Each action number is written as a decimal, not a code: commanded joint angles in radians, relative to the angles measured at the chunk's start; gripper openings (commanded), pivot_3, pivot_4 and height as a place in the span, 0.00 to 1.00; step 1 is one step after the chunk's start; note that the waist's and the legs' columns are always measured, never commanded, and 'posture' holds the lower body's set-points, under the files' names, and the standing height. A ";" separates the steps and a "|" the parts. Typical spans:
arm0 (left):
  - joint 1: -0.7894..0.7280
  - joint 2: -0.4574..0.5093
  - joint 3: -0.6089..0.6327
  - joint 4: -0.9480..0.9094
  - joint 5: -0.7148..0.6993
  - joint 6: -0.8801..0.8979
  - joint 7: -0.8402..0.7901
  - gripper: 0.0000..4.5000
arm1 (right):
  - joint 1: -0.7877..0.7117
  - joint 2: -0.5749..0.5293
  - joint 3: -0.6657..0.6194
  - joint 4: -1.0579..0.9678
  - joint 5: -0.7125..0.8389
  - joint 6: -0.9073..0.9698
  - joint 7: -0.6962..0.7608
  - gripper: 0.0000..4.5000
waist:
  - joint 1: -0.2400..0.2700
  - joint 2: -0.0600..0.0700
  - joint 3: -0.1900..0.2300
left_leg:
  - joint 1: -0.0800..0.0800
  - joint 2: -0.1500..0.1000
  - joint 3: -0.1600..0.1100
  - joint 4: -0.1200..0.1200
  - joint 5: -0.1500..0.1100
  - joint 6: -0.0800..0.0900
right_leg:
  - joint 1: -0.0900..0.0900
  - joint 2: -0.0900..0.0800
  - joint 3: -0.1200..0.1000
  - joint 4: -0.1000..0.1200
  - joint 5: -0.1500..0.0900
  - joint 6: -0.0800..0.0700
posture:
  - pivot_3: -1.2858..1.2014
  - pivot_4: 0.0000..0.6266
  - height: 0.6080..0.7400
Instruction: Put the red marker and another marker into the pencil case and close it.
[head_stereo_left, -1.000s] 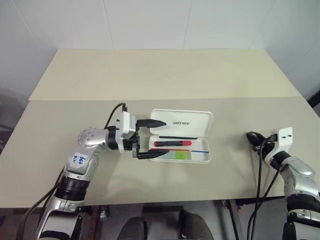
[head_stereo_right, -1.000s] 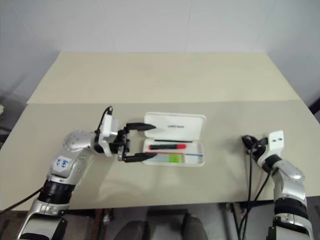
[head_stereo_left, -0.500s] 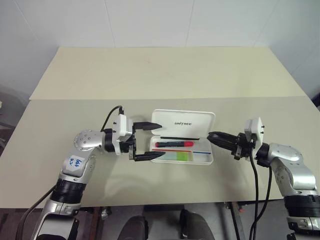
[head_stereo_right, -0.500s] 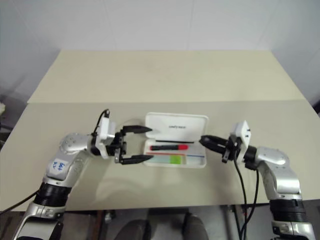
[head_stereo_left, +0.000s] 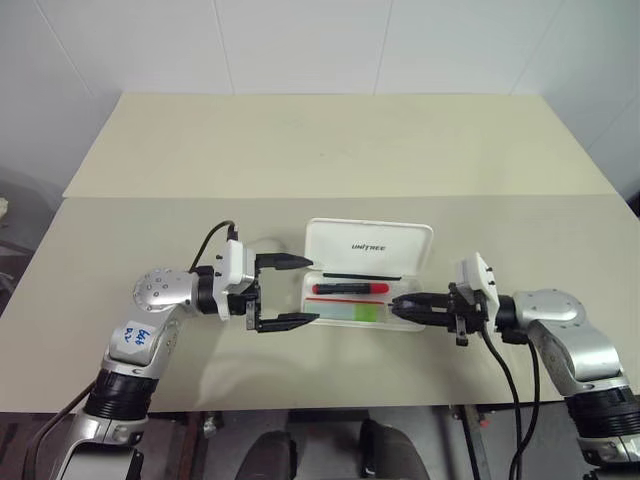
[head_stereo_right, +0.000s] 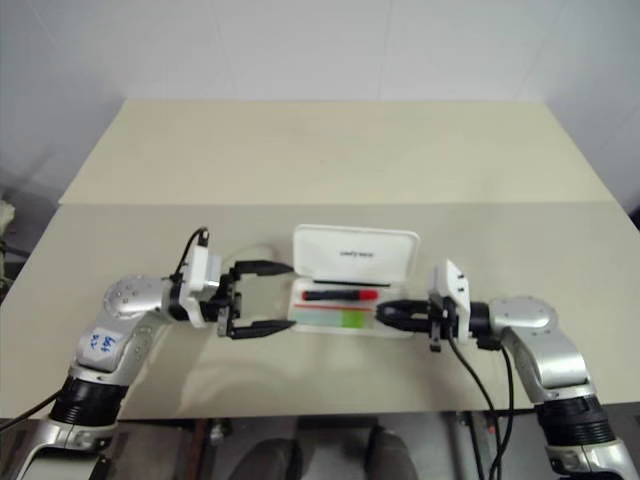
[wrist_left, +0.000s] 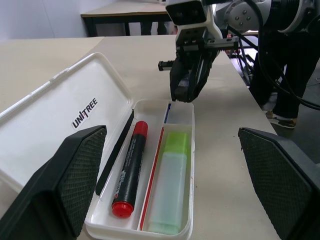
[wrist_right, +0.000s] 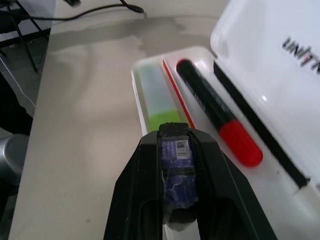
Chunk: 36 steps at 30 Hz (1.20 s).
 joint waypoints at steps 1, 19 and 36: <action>0.003 0.005 0.018 -0.046 -0.013 -0.008 0.004 1.00 | -0.019 0.010 0.007 0.020 -0.006 -0.029 0.019 0.09 | 0.000 0.000 0.000 | 0.000 0.000 0.000 0.000 0.000 0.000 | 0.000 0.000 0.000 0.000 0.000 0.000 | 0.52 0.24 1.00; -0.005 0.013 0.024 -0.060 -0.022 0.012 0.003 1.00 | -0.077 0.030 0.019 0.191 -0.051 -0.147 0.088 0.63 | 0.000 0.000 0.000 | 0.000 0.000 0.001 0.000 0.000 0.000 | 0.000 0.000 0.000 0.000 0.000 0.000 | 0.52 0.24 1.00; -0.003 0.016 0.032 -0.046 -0.024 0.004 -0.010 1.00 | -0.043 0.008 -0.069 0.013 0.060 -0.073 0.057 1.00 | 0.001 0.000 0.000 | 0.000 0.000 0.001 0.000 0.000 -0.001 | 0.000 0.000 -0.002 0.000 0.000 0.000 | 0.52 0.24 1.00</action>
